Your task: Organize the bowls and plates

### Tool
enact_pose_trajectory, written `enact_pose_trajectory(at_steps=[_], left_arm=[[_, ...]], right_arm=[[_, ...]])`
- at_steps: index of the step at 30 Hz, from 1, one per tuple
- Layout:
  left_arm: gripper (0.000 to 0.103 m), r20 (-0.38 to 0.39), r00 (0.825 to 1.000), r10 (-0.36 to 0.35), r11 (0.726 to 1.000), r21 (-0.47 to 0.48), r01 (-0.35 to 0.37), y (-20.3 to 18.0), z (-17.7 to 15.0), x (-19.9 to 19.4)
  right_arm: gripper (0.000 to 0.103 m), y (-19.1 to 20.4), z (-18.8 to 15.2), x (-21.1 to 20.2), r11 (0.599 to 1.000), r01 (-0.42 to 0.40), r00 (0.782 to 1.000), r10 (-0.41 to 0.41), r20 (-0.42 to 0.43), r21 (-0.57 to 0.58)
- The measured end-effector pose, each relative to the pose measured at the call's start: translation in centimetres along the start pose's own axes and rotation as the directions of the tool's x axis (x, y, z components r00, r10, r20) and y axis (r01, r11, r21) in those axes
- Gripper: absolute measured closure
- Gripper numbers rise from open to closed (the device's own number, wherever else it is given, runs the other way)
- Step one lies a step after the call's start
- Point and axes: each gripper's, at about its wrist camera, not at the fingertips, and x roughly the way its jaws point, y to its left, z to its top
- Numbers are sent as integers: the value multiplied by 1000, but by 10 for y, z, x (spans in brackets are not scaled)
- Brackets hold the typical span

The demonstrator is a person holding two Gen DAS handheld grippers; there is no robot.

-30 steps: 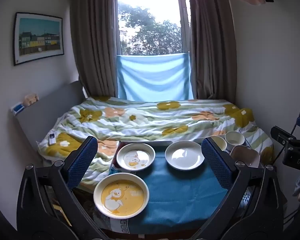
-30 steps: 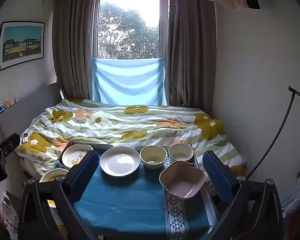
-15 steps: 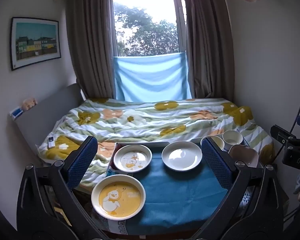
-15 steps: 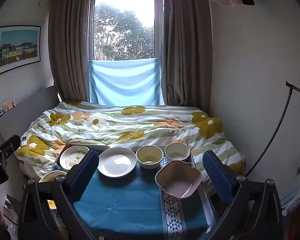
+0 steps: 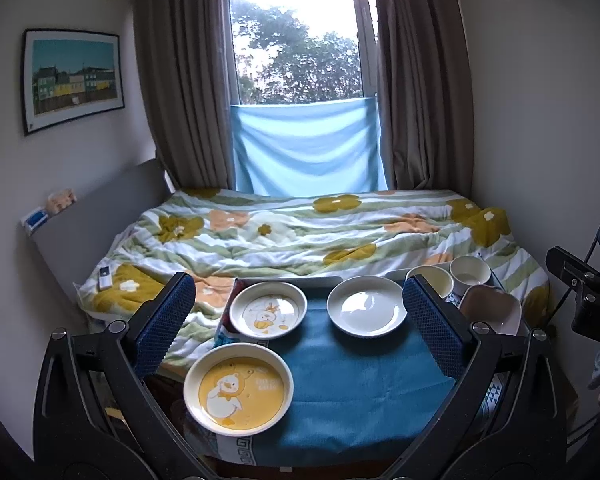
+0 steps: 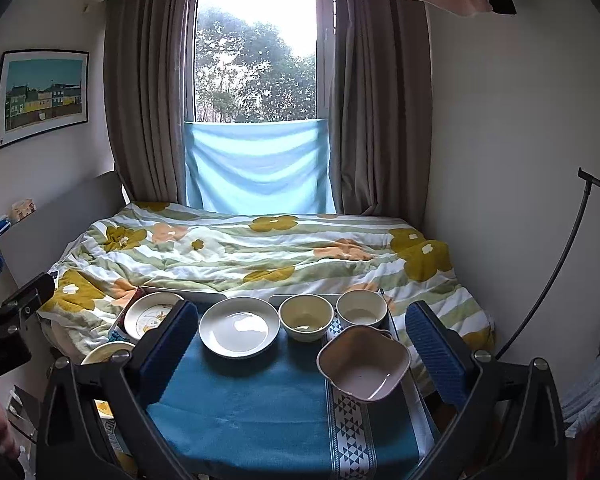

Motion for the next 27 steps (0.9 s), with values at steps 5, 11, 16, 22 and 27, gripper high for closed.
enact_pose_trajectory(at_steps=[5, 11, 16, 22, 27], left_arm=[[0, -2, 1000, 1, 1000, -6, -1, 3, -2, 1], [0, -3, 1000, 2, 1000, -3, -2, 5, -5, 2], [0, -6, 1000, 2, 1000, -7, -2, 4, -5, 4], [0, -10, 1000, 2, 1000, -11, -2, 5, -7, 5], [0, -11, 1000, 1, 1000, -9, -1, 7, -7, 6]], right_arm=[[0, 1, 1, 2, 1000, -3, 1000, 3, 2, -5], [0, 4, 0, 2, 1000, -5, 1000, 5, 1, -5], [0, 2, 0, 2, 1000, -5, 1000, 5, 2, -4], [0, 3, 0, 3, 1000, -4, 1000, 4, 3, -5], [0, 6, 0, 4, 1000, -6, 1000, 6, 0, -9]])
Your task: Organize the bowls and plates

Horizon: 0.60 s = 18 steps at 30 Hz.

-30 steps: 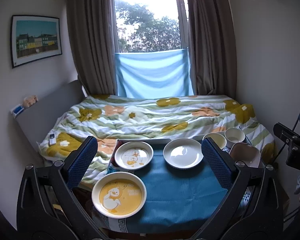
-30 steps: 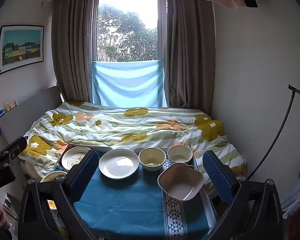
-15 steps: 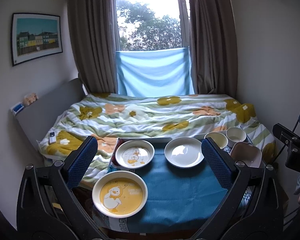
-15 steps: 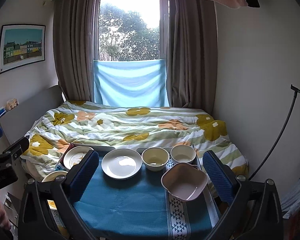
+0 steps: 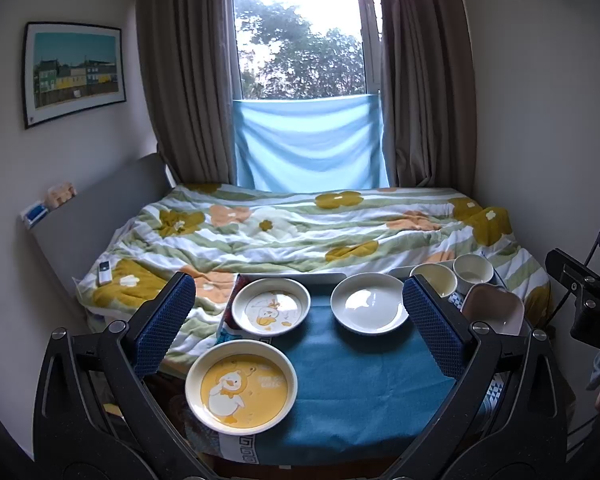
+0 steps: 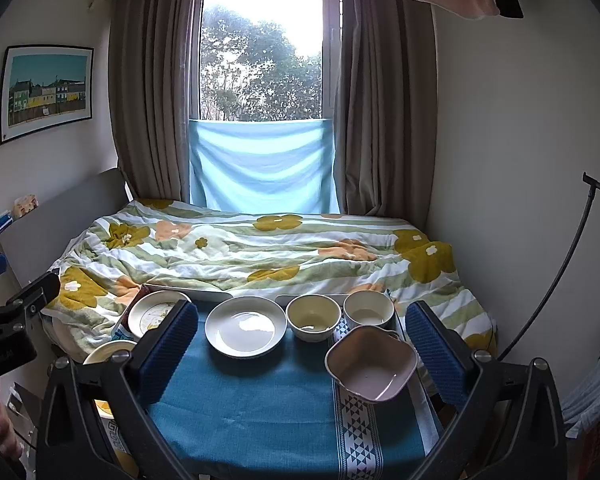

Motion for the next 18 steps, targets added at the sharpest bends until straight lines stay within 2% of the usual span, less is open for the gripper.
enact_pose_trajectory(at_steps=[18], left_arm=[[0, 2, 1000, -15, 1000, -6, 15, 9, -5, -2]], right_arm=[[0, 5, -1, -1, 1000, 2, 1000, -2, 3, 3]])
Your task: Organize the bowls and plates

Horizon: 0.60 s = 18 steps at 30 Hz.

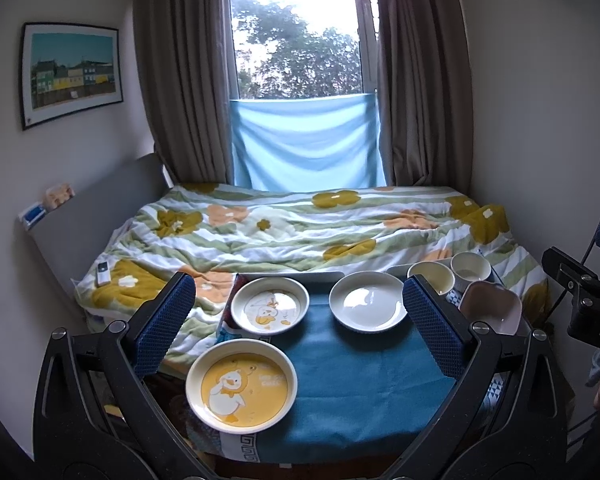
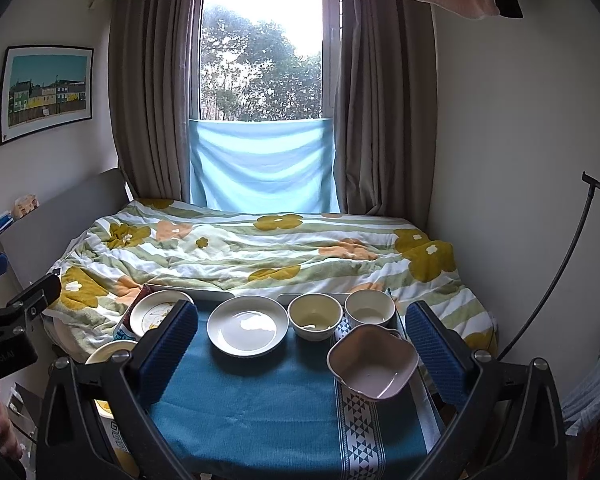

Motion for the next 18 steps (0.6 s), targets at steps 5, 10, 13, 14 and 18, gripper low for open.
enact_pose_trajectory(at_steps=[5, 10, 13, 14, 18], left_arm=[[0, -4, 1000, 1, 1000, 4, -1, -2, 0, 0], [0, -1, 1000, 12, 1000, 5, -12, -3, 2, -2], [0, -5, 1000, 18, 1000, 7, -18, -2, 2, -3], [0, -8, 1000, 16, 1000, 9, -16, -4, 3, -3], [0, -8, 1000, 17, 1000, 14, -17, -4, 3, -6]], right_arm=[[0, 4, -3, -1, 1000, 1, 1000, -1, 0, 4], [0, -1, -3, -1, 1000, -1, 1000, 1, 0, 5], [0, -1, -3, -1, 1000, -1, 1000, 1, 0, 5], [0, -1, -3, -1, 1000, 0, 1000, 0, 0, 5], [0, 0, -2, -1, 1000, -1, 1000, 1, 1, 5]])
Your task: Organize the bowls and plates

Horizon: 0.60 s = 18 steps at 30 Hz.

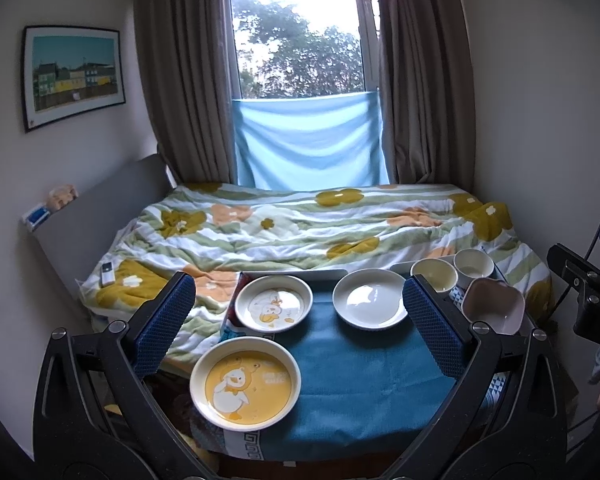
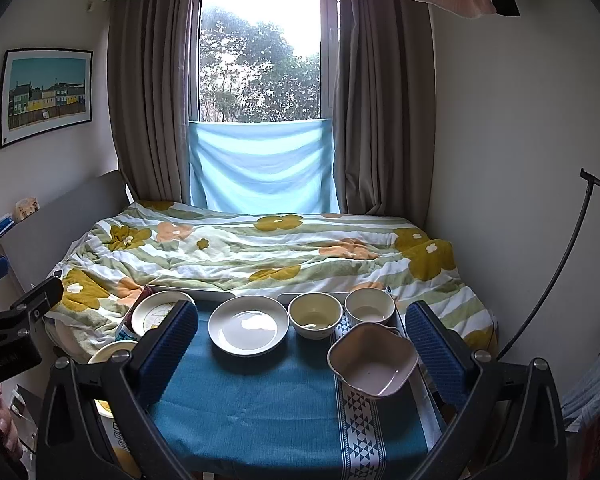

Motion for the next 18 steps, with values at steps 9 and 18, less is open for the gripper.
enact_pose_trajectory(at_steps=[9, 18], left_arm=[[0, 9, 1000, -5, 1000, -7, 6, -3, 7, -3], [0, -21, 1000, 5, 997, -83, -6, 8, 10, 2]], right_arm=[[0, -1, 1, 0, 1000, 2, 1000, -2, -2, 1], [0, -4, 13, 12, 998, -37, 998, 36, -42, -47]])
